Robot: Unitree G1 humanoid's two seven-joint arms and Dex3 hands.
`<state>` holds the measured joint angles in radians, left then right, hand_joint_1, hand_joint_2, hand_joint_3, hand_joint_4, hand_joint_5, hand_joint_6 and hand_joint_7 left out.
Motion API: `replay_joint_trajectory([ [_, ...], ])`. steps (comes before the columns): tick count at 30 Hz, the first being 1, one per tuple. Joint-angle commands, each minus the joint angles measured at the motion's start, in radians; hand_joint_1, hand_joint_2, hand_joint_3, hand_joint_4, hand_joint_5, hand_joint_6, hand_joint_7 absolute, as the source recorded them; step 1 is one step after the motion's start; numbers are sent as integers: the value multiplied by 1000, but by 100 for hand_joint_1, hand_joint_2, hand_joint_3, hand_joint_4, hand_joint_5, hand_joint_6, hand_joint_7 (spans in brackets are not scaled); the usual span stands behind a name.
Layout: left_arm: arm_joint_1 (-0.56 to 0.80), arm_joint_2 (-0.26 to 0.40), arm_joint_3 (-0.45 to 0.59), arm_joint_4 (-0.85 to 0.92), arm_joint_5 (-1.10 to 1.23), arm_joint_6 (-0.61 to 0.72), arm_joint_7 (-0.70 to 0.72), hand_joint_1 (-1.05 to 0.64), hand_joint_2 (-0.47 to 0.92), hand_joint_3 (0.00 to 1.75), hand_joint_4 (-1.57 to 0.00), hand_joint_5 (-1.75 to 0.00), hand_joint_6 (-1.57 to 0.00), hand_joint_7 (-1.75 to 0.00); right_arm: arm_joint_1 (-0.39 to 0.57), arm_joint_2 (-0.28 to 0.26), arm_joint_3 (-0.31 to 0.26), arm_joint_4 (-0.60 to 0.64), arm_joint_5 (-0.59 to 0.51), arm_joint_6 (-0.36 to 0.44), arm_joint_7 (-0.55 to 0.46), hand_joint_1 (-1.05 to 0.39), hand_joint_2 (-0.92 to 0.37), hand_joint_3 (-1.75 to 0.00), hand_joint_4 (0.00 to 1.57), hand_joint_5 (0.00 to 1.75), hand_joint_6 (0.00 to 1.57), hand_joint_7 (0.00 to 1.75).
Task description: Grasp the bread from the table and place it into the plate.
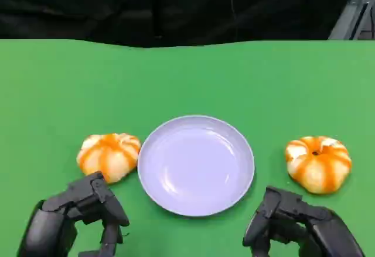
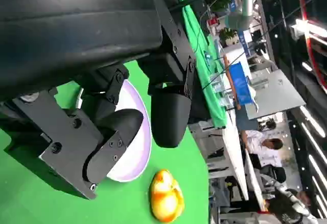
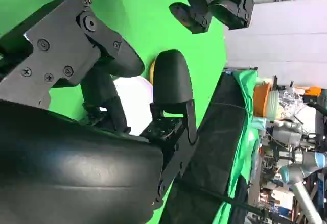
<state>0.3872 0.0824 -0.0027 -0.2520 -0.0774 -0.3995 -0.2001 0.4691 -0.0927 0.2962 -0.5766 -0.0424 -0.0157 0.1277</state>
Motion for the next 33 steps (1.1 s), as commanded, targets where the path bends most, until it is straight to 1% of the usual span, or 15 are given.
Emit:
replay_joint_trajectory([
  [1,2,17,2,-1,2,7,-6,-6,33,151,-80,-172,-75,-159,2,-5,-3,-11,10,5,3,-3,-33,-137,68,168,64,150],
  [18,-1,21,1,0,10,3,-5,-5,33,151,-80,-172,-75,-158,1,-7,-1,-16,3,13,2,-3,-33,-136,69,167,65,148],
  [21,-5,16,2,0,24,6,6,-3,35,148,-78,-166,-76,-147,-1,-7,-3,-12,5,10,3,-2,-33,-137,69,167,65,148],
  [23,-2,11,1,-9,35,17,14,-3,36,147,-78,-164,-77,-143,1,-9,-3,-16,5,12,4,-2,-33,-137,69,167,65,149],
  [25,0,2,1,-21,67,36,36,-5,40,137,-73,-151,-75,-129,8,-12,-1,-25,7,18,7,-3,-33,-136,68,167,65,149],
  [27,3,-6,4,-36,117,63,66,-12,57,96,-64,-120,-68,-90,15,-15,3,-30,10,18,11,-4,-35,-135,67,167,64,149],
  [28,3,-6,2,-50,157,85,82,-13,58,93,-60,-116,-66,-85,21,-15,5,-36,11,21,13,-4,-35,-135,67,167,64,149],
  [30,2,-6,-1,-67,201,114,99,-15,64,80,-51,-108,-63,-67,26,-15,7,-44,11,27,16,-5,-35,-135,67,168,63,150],
  [31,3,-6,-2,-73,212,122,104,-16,65,78,-50,-107,-63,-64,27,-15,7,-46,11,29,16,-5,-35,-135,67,169,63,150],
  [32,-19,10,-8,-106,328,194,118,-16,66,77,-49,-107,-63,-62,34,-16,12,-58,12,37,18,-5,-35,-135,67,169,63,150],
  [33,-43,22,-16,-138,434,271,123,-29,76,55,-32,-100,-50,-47,40,-16,16,-70,12,46,19,-5,-35,-135,68,169,63,150],
])
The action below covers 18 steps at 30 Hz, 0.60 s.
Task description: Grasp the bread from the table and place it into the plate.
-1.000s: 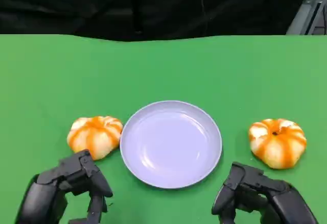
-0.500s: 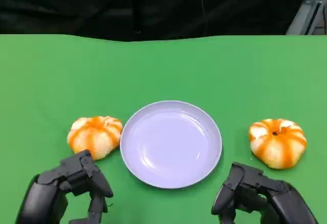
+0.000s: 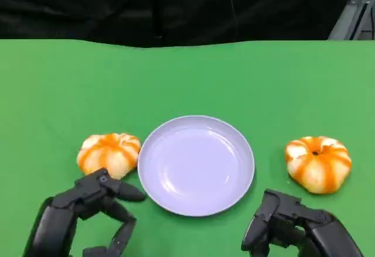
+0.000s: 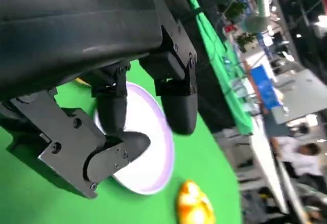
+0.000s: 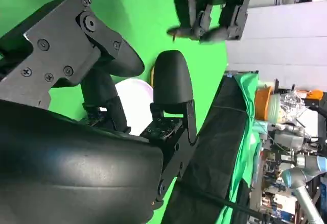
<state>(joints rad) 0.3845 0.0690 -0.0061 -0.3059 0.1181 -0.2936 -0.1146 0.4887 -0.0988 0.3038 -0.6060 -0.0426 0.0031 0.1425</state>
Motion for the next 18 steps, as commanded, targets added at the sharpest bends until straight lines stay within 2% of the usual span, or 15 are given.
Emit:
replay_joint_trajectory([
  [1,-67,49,-22,-111,342,237,34,-38,86,34,-20,-87,-42,-27,25,-10,13,-53,13,38,4,-5,-36,-135,68,170,62,150],
  [3,-92,56,-38,-140,439,315,25,-44,91,22,-13,-75,-36,-13,28,-9,17,-66,13,52,2,-5,-36,-134,68,170,62,149],
  [6,-181,81,-93,-117,628,425,14,-48,92,16,-3,-65,-29,-6,38,-5,30,-85,11,69,-3,-5,-36,-133,67,170,63,150],
  [12,-286,118,-177,-60,818,532,-17,-53,92,11,0,-54,-26,-3,46,-8,32,-111,7,89,-7,-3,-37,-132,65,169,63,150],
  [15,-300,123,-193,-55,842,557,-22,-53,92,10,0,-52,-26,-3,46,-9,32,-114,7,93,-8,-3,-37,-131,64,169,62,150],
  [18,-400,146,-239,66,922,613,-64,-55,92,9,0,-31,-18,-4,51,-8,45,-124,2,95,-10,-4,-37,-131,65,169,63,151],
])
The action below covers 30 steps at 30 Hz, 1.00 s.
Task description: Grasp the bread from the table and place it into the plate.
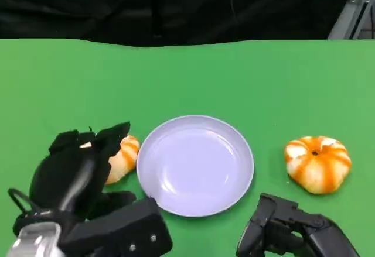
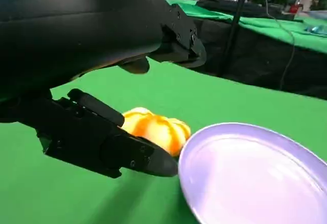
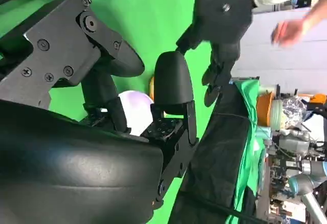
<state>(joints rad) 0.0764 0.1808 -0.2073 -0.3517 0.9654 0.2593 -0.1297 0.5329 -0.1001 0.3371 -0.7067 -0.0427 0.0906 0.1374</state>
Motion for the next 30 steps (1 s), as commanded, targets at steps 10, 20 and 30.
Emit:
replay_joint_trajectory([
  [10,-164,48,-81,183,95,125,-80,-59,92,6,0,-17,-12,-2,14,-11,24,-43,-2,26,-12,-4,-35,-134,66,169,63,151],
  [20,-265,83,-102,360,57,142,-121,-59,92,7,-2,-22,-16,-3,9,-16,48,-44,-42,34,-30,-4,-31,-137,71,167,65,147],
  [30,-326,88,-154,481,44,162,-102,-60,92,7,-2,-26,-18,-3,26,-19,53,-70,-42,46,-30,-7,-31,-136,71,165,66,144],
])
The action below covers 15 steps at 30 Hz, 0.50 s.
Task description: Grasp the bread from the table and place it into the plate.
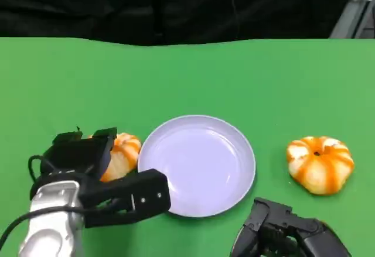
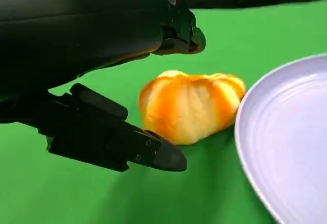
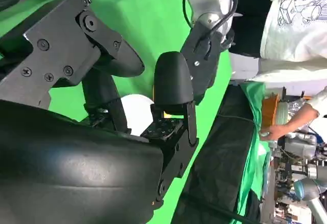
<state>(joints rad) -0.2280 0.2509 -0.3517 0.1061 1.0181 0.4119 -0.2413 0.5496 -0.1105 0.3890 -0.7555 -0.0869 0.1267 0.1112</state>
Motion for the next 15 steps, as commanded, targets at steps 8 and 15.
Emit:
replay_joint_trajectory([
  [8,-116,-9,-66,256,-78,0,6,-56,92,8,-5,-28,-24,-4,37,-16,-5,-50,18,20,-1,-7,-33,-134,69,165,67,144],
  [15,-127,5,-78,309,-136,-23,21,-50,92,8,-8,-29,-26,-4,39,-11,6,-54,11,24,-9,-8,-34,-133,69,166,67,145],
])
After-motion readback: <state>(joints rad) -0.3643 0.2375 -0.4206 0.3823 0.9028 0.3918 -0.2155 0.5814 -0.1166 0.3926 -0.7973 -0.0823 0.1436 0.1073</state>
